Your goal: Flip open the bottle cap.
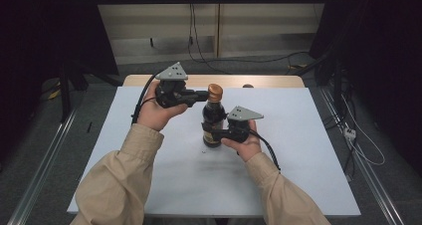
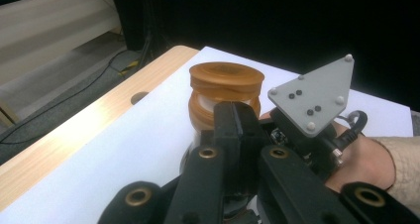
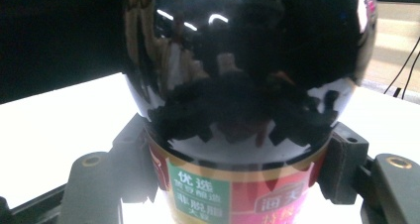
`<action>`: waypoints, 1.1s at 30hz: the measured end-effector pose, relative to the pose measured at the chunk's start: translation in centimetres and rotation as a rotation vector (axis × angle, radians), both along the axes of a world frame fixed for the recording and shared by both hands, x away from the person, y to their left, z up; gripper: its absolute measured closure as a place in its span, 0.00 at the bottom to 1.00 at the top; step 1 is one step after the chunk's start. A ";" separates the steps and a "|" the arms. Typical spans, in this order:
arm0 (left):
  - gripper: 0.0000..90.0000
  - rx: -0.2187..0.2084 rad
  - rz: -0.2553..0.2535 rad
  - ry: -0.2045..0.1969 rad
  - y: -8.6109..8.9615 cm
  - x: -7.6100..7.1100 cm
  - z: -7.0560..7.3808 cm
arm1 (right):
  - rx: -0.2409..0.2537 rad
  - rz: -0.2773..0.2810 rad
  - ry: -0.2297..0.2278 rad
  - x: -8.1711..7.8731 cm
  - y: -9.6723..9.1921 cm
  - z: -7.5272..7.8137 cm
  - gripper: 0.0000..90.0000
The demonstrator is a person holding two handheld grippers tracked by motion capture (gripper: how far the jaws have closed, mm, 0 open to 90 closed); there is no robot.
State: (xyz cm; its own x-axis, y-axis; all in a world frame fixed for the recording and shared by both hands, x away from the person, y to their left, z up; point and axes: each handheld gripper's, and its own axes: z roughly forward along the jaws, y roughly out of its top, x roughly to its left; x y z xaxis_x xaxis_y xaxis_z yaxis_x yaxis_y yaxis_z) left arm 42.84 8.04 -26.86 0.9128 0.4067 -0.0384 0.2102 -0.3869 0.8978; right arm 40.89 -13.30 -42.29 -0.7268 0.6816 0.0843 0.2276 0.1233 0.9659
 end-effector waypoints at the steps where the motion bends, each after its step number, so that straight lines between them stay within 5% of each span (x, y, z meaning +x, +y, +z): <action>1: 1.00 0.001 0.003 -0.004 0.0 0.0 0.0 | 0.000 -0.002 0.002 0.0 0.0 0.0 0.34; 24: 1.00 -0.071 0.017 -0.028 -0.6 -0.1 0.7 | -0.007 0.005 -0.012 0.0 0.0 -0.1 0.34; 27: 1.00 -0.097 -0.006 -0.022 -1.4 -0.2 0.8 | -0.029 0.011 -0.023 -0.2 0.3 0.0 0.34; 33: 1.00 -0.072 -0.013 -0.039 -3.2 0.0 0.8 | -0.015 0.005 -0.021 -0.2 0.2 -0.1 0.34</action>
State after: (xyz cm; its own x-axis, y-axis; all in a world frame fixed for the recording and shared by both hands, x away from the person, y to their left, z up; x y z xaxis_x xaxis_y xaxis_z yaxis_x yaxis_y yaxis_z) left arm 42.80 4.86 -26.03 0.9193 0.3923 -0.0310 0.1697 -0.3240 0.9307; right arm 40.71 -13.09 -42.43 -0.7315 0.6793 0.0589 0.2066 0.1385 0.9686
